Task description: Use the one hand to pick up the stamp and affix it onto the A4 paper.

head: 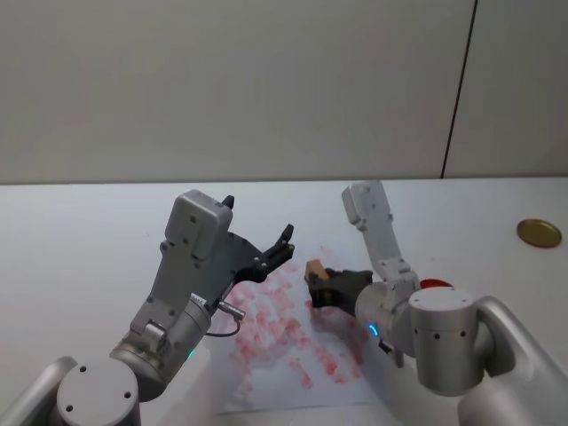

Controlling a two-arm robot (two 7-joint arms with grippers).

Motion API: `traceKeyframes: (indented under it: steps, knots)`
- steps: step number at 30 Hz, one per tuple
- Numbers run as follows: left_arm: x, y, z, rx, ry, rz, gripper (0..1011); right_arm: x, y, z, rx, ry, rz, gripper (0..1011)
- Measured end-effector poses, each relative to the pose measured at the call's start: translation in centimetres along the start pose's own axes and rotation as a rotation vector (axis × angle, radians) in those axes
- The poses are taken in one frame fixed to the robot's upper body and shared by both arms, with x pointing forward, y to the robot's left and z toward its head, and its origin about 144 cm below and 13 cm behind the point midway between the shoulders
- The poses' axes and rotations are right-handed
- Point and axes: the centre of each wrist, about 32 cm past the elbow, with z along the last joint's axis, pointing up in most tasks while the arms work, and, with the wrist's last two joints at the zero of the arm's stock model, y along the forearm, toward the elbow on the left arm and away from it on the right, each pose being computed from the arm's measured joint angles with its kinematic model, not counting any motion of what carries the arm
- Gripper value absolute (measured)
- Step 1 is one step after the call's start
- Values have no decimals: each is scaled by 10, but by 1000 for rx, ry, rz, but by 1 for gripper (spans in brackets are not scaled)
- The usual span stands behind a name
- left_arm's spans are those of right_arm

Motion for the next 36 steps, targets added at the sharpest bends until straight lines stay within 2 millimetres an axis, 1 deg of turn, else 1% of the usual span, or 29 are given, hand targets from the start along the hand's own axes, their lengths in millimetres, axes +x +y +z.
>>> traceKeyframes:
  steps: [5,14,22,28,33,36]
  knots:
    - [0,0,0,0,0,0,993,1,-5,1,35,-12,-13,214]
    - [0,0,0,0,0,0,993,0,-21,14,168,-43,-30,214]
    - [0,0,0,0,0,0,993,3,-42,24,290,-62,-74,214]
    - [0,0,0,0,0,0,993,9,-56,25,324,-56,-124,214]
    - [0,0,0,0,0,0,993,16,-65,21,314,-35,-165,214]
    - [0,0,0,0,0,0,993,22,-71,15,292,-10,-194,214]
